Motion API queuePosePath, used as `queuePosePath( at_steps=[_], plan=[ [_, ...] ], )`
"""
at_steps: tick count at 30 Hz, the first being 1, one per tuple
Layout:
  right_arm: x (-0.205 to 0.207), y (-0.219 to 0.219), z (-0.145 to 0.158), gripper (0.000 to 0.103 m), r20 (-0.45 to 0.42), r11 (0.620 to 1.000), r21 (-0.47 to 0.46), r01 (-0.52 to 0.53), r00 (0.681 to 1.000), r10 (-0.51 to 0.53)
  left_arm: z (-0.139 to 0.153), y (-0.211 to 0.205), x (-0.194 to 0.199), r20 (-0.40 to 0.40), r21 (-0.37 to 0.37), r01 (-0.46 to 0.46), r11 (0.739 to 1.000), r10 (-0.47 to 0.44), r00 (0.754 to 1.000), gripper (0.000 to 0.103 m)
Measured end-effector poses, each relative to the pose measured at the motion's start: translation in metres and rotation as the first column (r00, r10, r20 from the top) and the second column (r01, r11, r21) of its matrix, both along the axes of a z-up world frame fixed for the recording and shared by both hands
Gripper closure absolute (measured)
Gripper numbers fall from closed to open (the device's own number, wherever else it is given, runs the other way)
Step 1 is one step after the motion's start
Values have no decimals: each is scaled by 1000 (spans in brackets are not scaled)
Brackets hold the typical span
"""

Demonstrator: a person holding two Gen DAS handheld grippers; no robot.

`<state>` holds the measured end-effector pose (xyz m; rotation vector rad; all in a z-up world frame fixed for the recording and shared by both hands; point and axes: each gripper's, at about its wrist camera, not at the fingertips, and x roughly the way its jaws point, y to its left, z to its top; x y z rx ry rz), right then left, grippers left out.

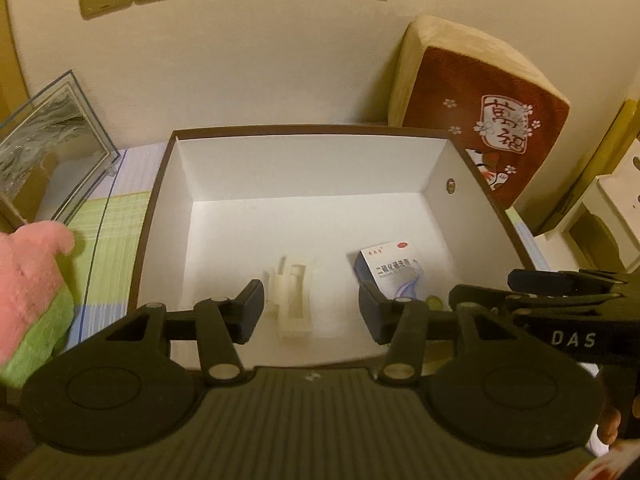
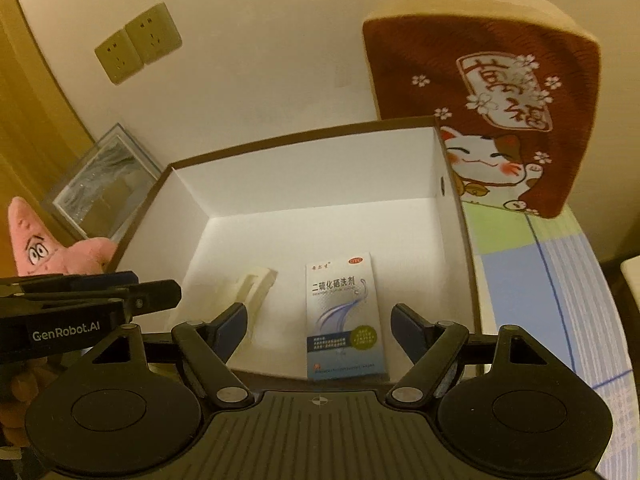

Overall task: Organize rigid objects
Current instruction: 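Carry clip and medicine box into the brown box and open both grippers, then withdraw both grippers from the box and move right gripper to the blue tube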

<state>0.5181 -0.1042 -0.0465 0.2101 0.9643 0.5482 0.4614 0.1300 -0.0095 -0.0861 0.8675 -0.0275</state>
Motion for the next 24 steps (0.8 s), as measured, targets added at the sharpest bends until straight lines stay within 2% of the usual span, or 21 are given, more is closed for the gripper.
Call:
queuePosePath(
  at_steps=[13,24],
  plan=[
    [-65,-25,34,24,58,1000,16,24,998,-25,17,13,-75,42,-25,-17,1000,18,999,54],
    [-112,-51,39,24,54,997,73,21,998,-25,23,9,-140,46,-46,-62,997,64,997,54]
  ],
)
